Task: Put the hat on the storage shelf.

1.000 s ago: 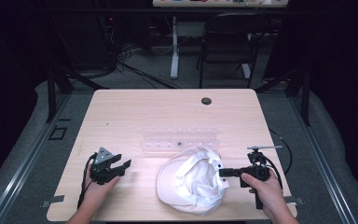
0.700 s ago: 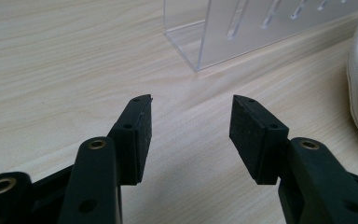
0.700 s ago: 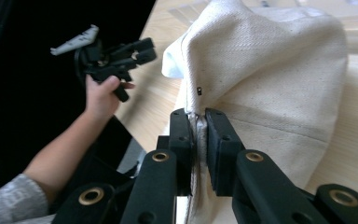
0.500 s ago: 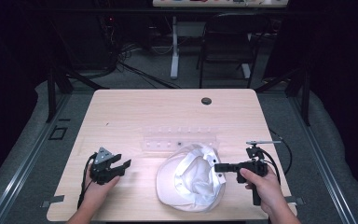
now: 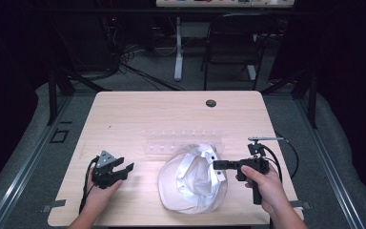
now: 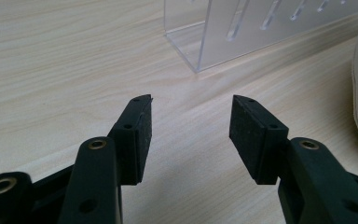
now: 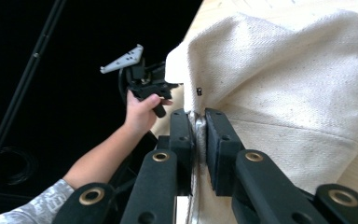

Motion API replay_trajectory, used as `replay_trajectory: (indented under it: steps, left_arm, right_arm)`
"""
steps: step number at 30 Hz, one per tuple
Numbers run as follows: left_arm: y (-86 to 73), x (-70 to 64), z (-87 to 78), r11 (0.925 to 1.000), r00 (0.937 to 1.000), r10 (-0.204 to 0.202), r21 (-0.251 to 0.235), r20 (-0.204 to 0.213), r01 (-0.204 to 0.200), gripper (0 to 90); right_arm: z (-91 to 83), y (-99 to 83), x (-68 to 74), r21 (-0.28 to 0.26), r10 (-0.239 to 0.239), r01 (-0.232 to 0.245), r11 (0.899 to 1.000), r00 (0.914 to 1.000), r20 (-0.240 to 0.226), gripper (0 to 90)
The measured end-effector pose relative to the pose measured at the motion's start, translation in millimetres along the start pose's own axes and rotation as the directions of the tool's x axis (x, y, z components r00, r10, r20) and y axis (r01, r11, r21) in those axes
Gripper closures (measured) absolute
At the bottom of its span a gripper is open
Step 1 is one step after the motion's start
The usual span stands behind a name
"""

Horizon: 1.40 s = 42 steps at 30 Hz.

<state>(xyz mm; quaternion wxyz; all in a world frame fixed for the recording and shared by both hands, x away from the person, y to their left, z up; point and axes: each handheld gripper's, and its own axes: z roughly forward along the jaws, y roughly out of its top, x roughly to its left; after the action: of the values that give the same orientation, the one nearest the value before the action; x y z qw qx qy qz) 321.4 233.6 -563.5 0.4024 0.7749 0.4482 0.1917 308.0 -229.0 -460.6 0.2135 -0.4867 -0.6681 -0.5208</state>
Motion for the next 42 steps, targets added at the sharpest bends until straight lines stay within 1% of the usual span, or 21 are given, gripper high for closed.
replay_trajectory:
  steps: [3,7,10,16,18,19,21,27,32,36,37,39,42]
  left_arm:
    - [0.1,0.0,-0.2,1.0000,1.0000,0.000,0.001,0.001,0.000,49.4]
    - [0.1,0.0,-0.3,1.0000,1.0000,0.000,0.001,0.002,0.000,49.4]
    - [0.0,0.0,-0.2,1.0000,1.0000,0.000,0.000,0.004,0.000,49.5]
    - [0.1,-0.7,0.1,1.0000,1.0000,0.001,-0.003,0.006,-0.001,49.5]
    - [0.2,-1.7,0.1,1.0000,1.0000,-0.004,-0.006,0.008,0.004,49.5]
    - [0.3,-2.0,-0.1,1.0000,1.0000,-0.001,-0.006,0.009,0.001,49.5]
    - [0.5,-3.2,0.2,1.0000,0.9999,0.005,-0.008,0.011,-0.005,49.5]
    - [1.2,-7.0,0.2,0.9999,0.9997,0.014,-0.010,0.019,-0.014,49.5]
    - [1.8,-9.7,0.5,0.9998,0.9995,0.016,-0.014,0.027,-0.016,49.5]
    - [3.1,-12.3,0.0,0.9996,0.9991,0.026,-0.015,0.035,-0.026,49.5]
    - [3.2,-13.7,0.1,0.9996,0.9991,0.019,-0.021,0.037,-0.019,49.4]
    - [4.1,-16.8,-0.6,0.9993,0.9986,0.023,-0.030,0.047,-0.022,49.4]
    - [6.3,-25.0,-1.7,0.9987,0.9970,0.038,-0.037,0.067,-0.036,49.2]
  right_arm:
    - [1.8,4.0,5.3,-0.005,-0.003,0.003,1.000,0.9999,-0.017,82.5]
    - [5.2,8.7,13.4,0.000,-0.015,0.015,1.000,0.9989,-0.045,82.5]
    - [6.9,12.9,19.1,-0.002,-0.030,0.030,1.000,0.9983,-0.050,82.5]
    - [8.5,22.0,30.0,-0.012,-0.056,0.055,0.998,0.9957,-0.074,82.6]
    - [8.9,24.3,33.9,-0.015,-0.066,0.065,0.998,0.9948,-0.078,82.6]
    - [9.8,25.2,36.1,-0.028,-0.064,0.061,0.998,0.9945,-0.084,82.6]
    - [10.0,27.4,38.0,-0.031,-0.076,0.073,0.997,0.9923,-0.098,82.6]
    - [13.5,31.5,43.3,-0.051,-0.090,0.085,0.995,0.9882,-0.124,82.6]
    - [10.3,34.8,48.4,-0.075,-0.102,0.093,0.993,0.9860,-0.131,82.7]
    - [6.3,38.4,52.4,-0.099,-0.107,0.094,0.991,0.9854,-0.132,82.7]
    - [5.2,39.4,53.4,-0.104,-0.108,0.094,0.990,0.9853,-0.133,82.7]
    - [2.9,41.8,55.7,-0.116,-0.112,0.096,0.989,0.9845,-0.135,82.6]
    - [-0.5,45.2,58.7,-0.131,-0.114,0.097,0.987,0.9849,-0.130,82.6]
